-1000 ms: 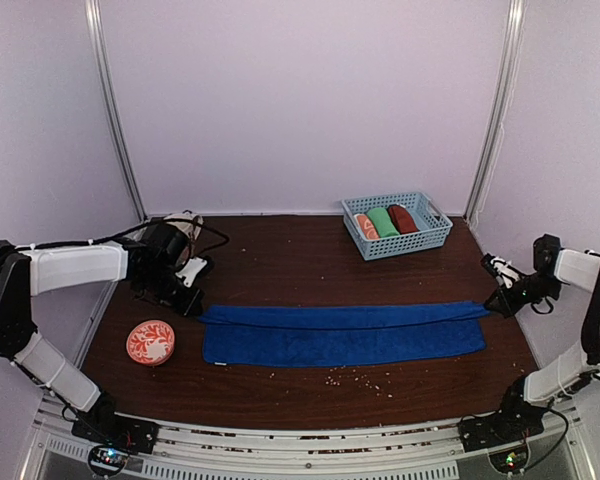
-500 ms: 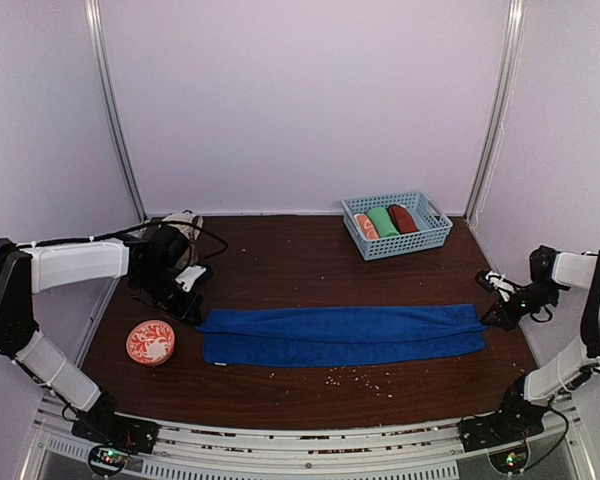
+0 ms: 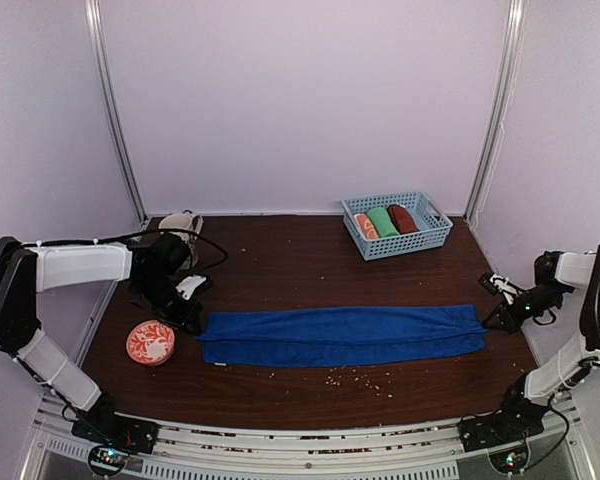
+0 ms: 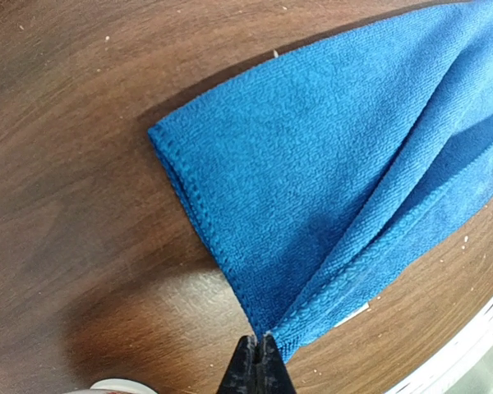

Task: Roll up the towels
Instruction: Fold the towel at the center of the board.

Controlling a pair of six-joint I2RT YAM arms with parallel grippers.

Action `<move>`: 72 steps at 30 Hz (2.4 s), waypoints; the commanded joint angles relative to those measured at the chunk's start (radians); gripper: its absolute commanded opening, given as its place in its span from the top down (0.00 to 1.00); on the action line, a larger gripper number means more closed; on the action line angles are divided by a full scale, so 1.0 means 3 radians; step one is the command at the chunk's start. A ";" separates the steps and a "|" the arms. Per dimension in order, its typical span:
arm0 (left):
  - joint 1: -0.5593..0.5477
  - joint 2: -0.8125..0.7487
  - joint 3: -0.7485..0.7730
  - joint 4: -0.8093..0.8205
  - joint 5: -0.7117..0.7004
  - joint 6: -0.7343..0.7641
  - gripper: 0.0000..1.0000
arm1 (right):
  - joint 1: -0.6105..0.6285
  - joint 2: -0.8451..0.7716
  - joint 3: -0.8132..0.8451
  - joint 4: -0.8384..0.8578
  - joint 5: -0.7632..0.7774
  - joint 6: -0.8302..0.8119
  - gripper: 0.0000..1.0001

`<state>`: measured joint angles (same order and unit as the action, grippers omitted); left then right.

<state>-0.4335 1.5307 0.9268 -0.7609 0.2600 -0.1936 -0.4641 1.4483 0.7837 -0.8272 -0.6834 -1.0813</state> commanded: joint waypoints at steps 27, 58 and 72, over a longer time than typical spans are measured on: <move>0.0014 -0.0169 -0.0145 -0.0160 0.0128 -0.0040 1.00 | -0.0328 0.0337 0.0316 -0.0819 -0.0222 -0.0894 1.00; -0.0016 -0.0430 -0.0270 -0.0485 0.0443 -0.0117 0.86 | -0.0601 0.0089 0.0031 -0.1079 0.0100 -0.1392 0.82; -0.0004 0.0140 0.0986 -0.0591 -0.0121 -0.0017 0.70 | -0.0595 -0.0601 0.1178 -0.1764 -0.0394 -0.1093 0.66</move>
<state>-0.4358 1.4784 1.1904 -0.9638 0.2878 -0.2230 -0.6369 1.2934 1.0775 -1.2671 -0.7425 -1.4246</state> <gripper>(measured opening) 0.301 0.335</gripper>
